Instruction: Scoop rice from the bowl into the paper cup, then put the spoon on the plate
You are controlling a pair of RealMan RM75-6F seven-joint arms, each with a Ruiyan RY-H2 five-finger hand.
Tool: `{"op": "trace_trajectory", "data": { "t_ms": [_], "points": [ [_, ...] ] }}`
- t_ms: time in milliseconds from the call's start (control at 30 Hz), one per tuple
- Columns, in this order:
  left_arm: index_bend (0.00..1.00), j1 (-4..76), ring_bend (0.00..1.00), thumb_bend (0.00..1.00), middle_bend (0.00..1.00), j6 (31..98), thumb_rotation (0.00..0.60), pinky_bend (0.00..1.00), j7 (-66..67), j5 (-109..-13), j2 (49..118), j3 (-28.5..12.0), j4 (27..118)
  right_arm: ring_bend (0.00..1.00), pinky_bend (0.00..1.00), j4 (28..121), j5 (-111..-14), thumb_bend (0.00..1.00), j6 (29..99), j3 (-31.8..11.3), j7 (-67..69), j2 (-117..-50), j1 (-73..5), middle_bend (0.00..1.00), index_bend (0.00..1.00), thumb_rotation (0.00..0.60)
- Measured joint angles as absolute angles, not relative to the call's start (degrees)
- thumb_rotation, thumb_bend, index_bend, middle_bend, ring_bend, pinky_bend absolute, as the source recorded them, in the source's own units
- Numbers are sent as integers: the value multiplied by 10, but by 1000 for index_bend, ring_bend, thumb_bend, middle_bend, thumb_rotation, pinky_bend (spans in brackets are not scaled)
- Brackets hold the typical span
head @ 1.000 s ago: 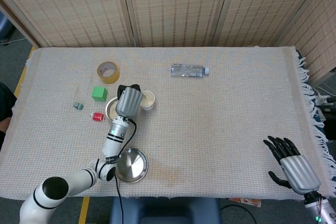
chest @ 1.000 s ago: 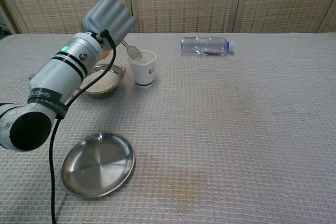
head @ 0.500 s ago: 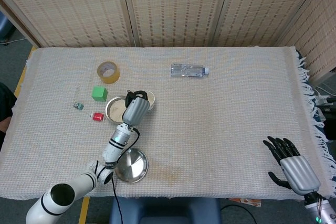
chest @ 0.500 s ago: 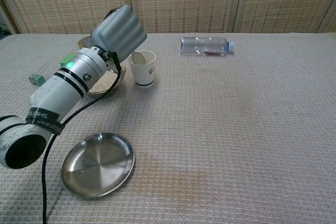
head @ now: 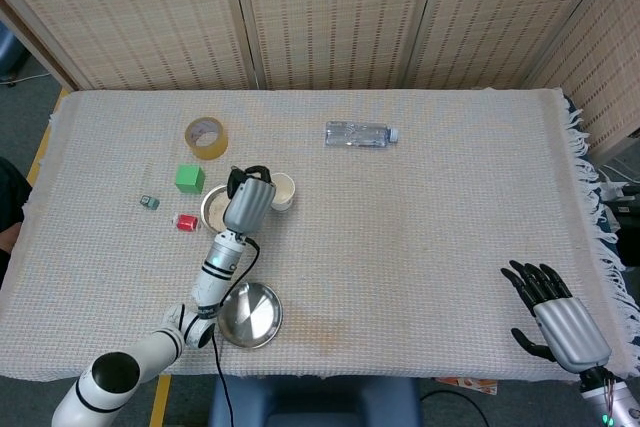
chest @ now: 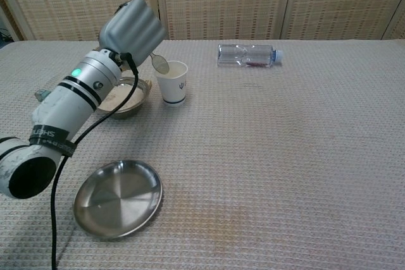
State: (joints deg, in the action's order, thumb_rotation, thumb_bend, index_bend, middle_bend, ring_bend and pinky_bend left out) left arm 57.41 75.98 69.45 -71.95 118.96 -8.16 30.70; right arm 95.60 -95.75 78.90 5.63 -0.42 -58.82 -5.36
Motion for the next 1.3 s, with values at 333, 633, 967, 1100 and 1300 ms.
{"op": "trace_trajectory", "data": {
  "t_ms": [333, 633, 967, 1100, 1300],
  "points": [
    [757, 549, 1000, 403, 1000, 787, 600, 1000, 647, -711, 1096, -125, 506, 0, 0, 960, -953, 213, 782, 58, -12, -587, -54, 0, 0, 600],
    [757, 476, 1000, 404, 1000, 753, 600, 1000, 591, -621, 963, -145, 819, 0, 0, 966, -959, 212, 786, 62, -15, -584, -51, 0, 0, 600],
    [757, 369, 1000, 403, 1000, 699, 600, 1000, 524, -565, 827, -32, 1040, 0, 0, 970, -976, 212, 788, 70, -20, -584, -49, 0, 0, 600],
    [757, 349, 1000, 403, 1000, 683, 600, 1000, 512, -564, 821, 12, 1057, 0, 0, 972, -984, 213, 795, 73, -20, -583, -46, 0, 0, 600],
    [757, 332, 1000, 404, 1000, 686, 600, 1000, 503, -595, 843, 39, 1059, 0, 0, 971, -989, 213, 794, 75, -19, -582, -46, 0, 0, 600]
  ]
}}
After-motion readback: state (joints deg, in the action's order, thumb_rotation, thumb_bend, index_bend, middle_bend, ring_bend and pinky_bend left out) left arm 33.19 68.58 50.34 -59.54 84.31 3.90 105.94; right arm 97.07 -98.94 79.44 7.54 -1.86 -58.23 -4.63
